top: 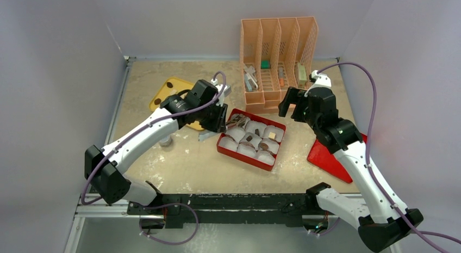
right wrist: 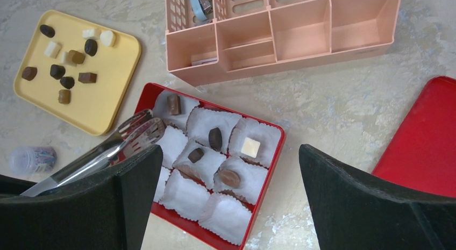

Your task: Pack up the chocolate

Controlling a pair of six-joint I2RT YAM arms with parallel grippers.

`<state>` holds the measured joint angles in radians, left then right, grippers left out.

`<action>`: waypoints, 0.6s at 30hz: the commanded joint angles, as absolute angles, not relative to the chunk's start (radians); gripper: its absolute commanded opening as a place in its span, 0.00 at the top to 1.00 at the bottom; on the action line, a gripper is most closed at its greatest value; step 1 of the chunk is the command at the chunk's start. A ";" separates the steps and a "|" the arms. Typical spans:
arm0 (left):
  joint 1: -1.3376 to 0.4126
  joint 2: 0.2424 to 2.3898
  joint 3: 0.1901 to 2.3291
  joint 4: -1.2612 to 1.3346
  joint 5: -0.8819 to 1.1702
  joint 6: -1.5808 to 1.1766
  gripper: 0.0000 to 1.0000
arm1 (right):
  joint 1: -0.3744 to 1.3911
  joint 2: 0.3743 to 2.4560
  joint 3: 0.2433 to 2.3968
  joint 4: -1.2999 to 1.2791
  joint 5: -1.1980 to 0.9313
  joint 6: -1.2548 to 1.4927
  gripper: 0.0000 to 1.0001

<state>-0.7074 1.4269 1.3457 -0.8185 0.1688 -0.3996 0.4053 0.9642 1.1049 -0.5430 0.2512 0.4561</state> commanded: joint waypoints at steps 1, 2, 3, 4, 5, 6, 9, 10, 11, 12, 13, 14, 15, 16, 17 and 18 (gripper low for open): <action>-0.723 1.436 1.393 -0.848 0.148 -0.354 1.00 | 0.402 0.966 1.140 -0.514 0.255 0.459 0.01; -0.723 1.437 1.390 -0.857 0.139 -0.349 1.00 | 0.402 0.966 1.140 -0.513 0.255 0.459 0.01; -0.724 1.437 1.385 -0.861 0.132 -0.346 1.00 | 0.403 0.965 1.140 -0.513 0.257 0.458 0.01; -0.724 1.437 1.382 -0.863 0.128 -0.343 1.00 | 0.402 0.965 1.138 -0.513 0.256 0.457 0.01; -0.724 1.438 1.379 -0.865 0.129 -0.340 0.99 | 0.403 0.966 1.138 -0.512 0.256 0.457 0.01; -0.725 1.440 1.378 -0.867 0.134 -0.338 0.99 | 0.402 0.966 1.138 -0.512 0.257 0.457 0.01; -0.725 1.446 1.379 -0.866 0.137 -0.332 0.97 | 0.402 0.967 1.138 -0.511 0.255 0.458 0.01; -0.726 1.450 1.381 -0.865 0.139 -0.331 0.96 | 0.402 0.968 1.138 -0.510 0.255 0.459 0.01; -0.725 1.454 1.383 -0.866 0.141 -0.329 0.95 | 0.402 0.968 1.138 -0.511 0.255 0.458 0.01; -0.726 1.460 1.384 -0.867 0.141 -0.326 0.95 | 0.402 0.969 1.139 -0.511 0.255 0.457 0.01; -0.726 1.468 1.391 -0.872 0.137 -0.322 0.94 | 0.402 0.969 1.140 -0.511 0.255 0.456 0.01; -0.727 1.476 1.398 -0.879 0.132 -0.318 0.94 | 0.403 0.969 1.141 -0.511 0.255 0.456 0.01; -0.728 1.484 1.402 -0.886 0.127 -0.312 0.94 | 0.402 0.968 1.143 -0.512 0.255 0.456 0.01; -0.728 1.491 1.406 -0.890 0.122 -0.307 0.94 | 0.402 0.968 1.143 -0.513 0.257 0.454 0.01; -0.728 1.497 1.411 -0.894 0.119 -0.303 0.94 | 0.402 0.967 1.144 -0.513 0.258 0.454 0.01; -0.729 1.502 1.415 -0.897 0.117 -0.300 0.93 | 0.403 0.966 1.143 -0.514 0.259 0.454 0.01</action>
